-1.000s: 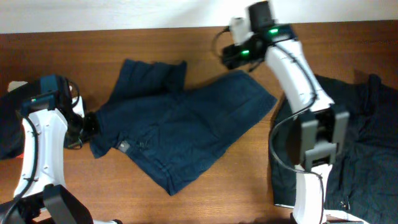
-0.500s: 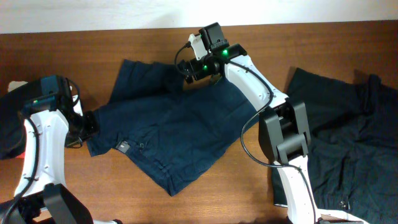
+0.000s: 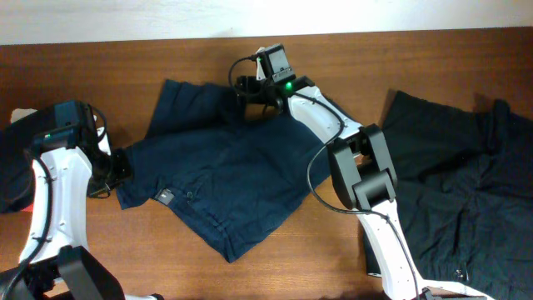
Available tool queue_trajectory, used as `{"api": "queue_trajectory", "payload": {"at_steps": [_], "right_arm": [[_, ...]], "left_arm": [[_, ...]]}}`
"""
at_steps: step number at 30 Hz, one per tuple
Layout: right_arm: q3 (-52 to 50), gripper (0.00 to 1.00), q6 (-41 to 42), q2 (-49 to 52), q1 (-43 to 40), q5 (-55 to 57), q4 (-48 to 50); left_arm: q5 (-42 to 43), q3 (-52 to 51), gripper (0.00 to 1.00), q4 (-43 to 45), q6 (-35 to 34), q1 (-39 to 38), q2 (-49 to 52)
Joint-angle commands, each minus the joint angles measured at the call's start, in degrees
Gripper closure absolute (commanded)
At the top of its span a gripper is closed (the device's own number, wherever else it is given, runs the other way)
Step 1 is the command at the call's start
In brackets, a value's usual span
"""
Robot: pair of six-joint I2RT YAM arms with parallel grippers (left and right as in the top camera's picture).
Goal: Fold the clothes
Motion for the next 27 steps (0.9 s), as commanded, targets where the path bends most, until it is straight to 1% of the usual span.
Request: {"api": "queue_trajectory", "payload": {"at_steps": [1,2,3,5,6,7,8,9,13,16,20,22,24,25,26,27], "right_arm": [[0.5,0.24,4.2,1.6,1.5,0.5,2.1],[0.5,0.29,4.3,1.7,1.7,0.7,2.3],[0.5,0.36,4.3,1.7,1.9,1.1,2.3],[0.5,0.64,5.1,1.7,2.2,3.1,2.4],[0.6,0.72,5.1,1.7,2.2,3.4,2.6],[0.6,0.89,5.1,1.7,2.2,3.6,2.8],[0.6,0.95,5.1,1.7,2.1,3.7,2.7],[0.6,0.96,5.1,1.7,1.9,3.7,2.7],[0.9,0.96,5.0,1.4,0.3,2.8,2.1],[3.0,0.96,3.2,-0.3,-2.6,2.1,-1.2],[8.7,0.96,-2.6,-4.5,-8.5,2.4,-7.6],[13.7,0.96,-3.2,-6.3,-12.6,3.4,-13.0],[18.3,0.96,-3.2,-6.8,-15.7,3.3,-17.6],[21.4,0.89,-3.2,-6.8,-17.7,2.7,-20.8],[22.8,0.52,-4.5,-6.8,-18.6,1.2,-22.3],[24.1,0.29,-6.1,-6.8,-19.3,0.1,-24.4]], "left_arm": [[0.7,-0.5,0.99,0.0,-0.8,0.3,-0.7],[0.7,-0.5,0.99,0.0,-0.8,0.3,-0.7],[0.7,-0.5,0.99,0.0,-0.8,0.3,-0.7],[0.7,-0.5,0.99,0.0,-0.8,0.3,-0.7],[0.7,-0.5,0.99,0.0,-0.8,0.3,-0.7],[0.7,-0.5,0.99,0.1,-0.8,0.3,-0.7],[0.7,-0.5,0.99,0.2,-0.8,0.3,-0.7],[0.7,-0.5,0.99,0.2,-0.8,0.3,-0.7],[1.2,-0.5,0.99,0.2,-0.8,0.3,-0.7],[3.1,-0.5,0.99,3.0,-0.7,0.3,-0.7],[4.9,-0.5,1.00,10.7,-0.7,0.3,-0.7],[5.8,-0.5,0.99,16.9,0.9,0.3,-0.6],[8.3,-0.5,0.99,25.6,1.9,0.3,-0.1],[9.7,-0.5,1.00,32.2,1.9,0.1,0.7],[10.5,-0.5,0.94,37.5,1.9,-0.4,1.7],[10.8,-0.5,0.84,41.5,1.9,-0.7,2.7]]}}
